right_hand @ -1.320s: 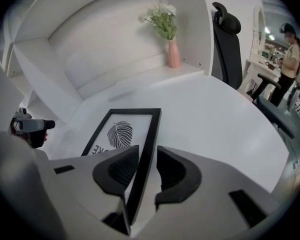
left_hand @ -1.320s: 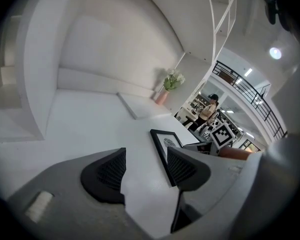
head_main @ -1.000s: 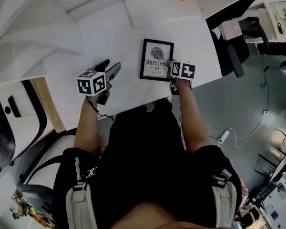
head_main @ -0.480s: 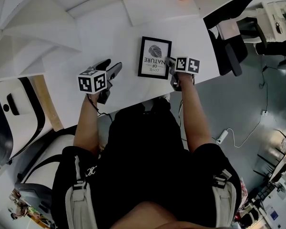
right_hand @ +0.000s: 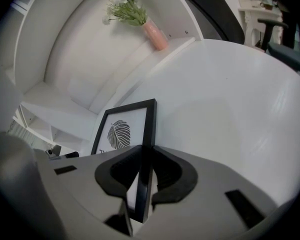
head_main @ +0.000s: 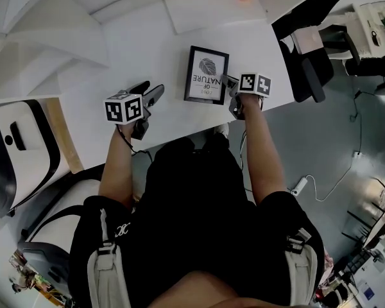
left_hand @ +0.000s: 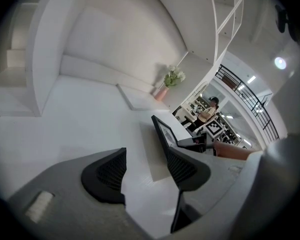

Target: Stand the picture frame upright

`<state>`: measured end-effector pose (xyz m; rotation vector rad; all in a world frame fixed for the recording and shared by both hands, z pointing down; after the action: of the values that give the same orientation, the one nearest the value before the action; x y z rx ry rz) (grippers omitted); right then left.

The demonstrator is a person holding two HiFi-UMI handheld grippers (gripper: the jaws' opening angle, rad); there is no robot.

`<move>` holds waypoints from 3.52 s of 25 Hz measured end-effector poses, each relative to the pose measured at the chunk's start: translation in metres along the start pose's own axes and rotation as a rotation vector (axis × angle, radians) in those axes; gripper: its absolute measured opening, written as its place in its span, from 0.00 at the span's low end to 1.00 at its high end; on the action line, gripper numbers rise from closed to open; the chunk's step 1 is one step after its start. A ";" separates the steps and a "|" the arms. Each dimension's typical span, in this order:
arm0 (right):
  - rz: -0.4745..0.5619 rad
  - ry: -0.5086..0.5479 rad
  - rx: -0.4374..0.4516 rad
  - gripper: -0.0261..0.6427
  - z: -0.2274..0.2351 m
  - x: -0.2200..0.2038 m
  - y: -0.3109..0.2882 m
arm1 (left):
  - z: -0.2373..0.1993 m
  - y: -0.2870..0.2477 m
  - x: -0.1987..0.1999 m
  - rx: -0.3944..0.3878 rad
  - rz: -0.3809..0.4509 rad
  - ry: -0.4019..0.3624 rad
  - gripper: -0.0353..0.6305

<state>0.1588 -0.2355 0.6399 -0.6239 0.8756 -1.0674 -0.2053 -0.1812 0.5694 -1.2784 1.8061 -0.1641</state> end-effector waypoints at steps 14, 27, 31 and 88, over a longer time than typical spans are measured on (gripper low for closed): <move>0.004 -0.005 -0.004 0.15 -0.001 0.000 0.002 | 0.004 -0.052 0.013 -0.129 -0.025 0.136 0.44; 0.000 -0.008 0.004 0.15 0.000 0.001 0.000 | 0.011 -0.121 0.025 -0.222 -0.122 0.192 0.44; -0.002 0.001 0.001 0.15 0.000 0.001 0.002 | 0.015 -0.131 0.028 -0.209 -0.120 0.209 0.41; 0.765 0.760 0.362 0.14 -0.150 0.076 0.230 | 0.246 0.061 0.092 0.179 0.659 -0.382 0.19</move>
<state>0.1574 -0.2250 0.3551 0.4557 1.3752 -0.7026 -0.0778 -0.1391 0.3358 -0.4987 1.7308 0.2637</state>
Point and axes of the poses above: the fingertips, and each gripper's own axes: y backward along the fingers, z to its right, x out of its top, the point moved 10 cm from there along y, backward along the fingers, and after that the axes turned 6 degrees about -x, right-handed, at the moved point
